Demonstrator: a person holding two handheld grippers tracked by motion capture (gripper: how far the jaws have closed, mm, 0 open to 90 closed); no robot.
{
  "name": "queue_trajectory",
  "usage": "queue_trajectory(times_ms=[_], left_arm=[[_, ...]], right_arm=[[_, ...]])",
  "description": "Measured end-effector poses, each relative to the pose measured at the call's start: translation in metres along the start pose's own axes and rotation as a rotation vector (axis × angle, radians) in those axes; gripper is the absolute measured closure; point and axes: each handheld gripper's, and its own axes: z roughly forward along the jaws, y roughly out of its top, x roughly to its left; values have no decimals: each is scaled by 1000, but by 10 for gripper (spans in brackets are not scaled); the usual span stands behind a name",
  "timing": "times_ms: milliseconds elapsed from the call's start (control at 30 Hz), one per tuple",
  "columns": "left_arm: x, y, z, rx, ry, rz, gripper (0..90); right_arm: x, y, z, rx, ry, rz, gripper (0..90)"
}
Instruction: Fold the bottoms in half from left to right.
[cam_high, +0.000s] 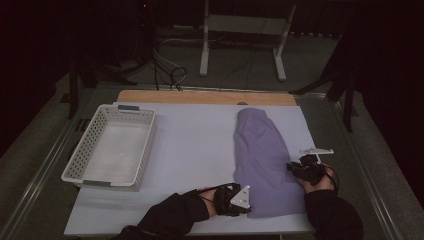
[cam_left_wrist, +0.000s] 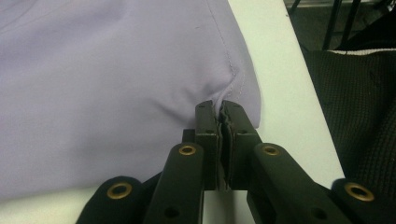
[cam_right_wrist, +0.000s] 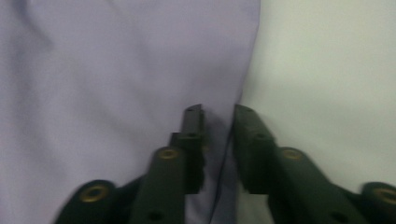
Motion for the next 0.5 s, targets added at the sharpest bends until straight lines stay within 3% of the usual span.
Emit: queue_trajectory(times_ms=[67, 367, 500], left_arm=[[0, 0, -1, 0, 12, 5, 868], [-1, 0, -29, -79, -43, -47, 870], [-8, -3, -38, -90, -58, -53, 869]], right_arm=[[-1, 1, 1, 2, -10, 9, 874], [9, 7, -14, 9, 7, 32, 891], [15, 4, -25, 9, 15, 45, 891]])
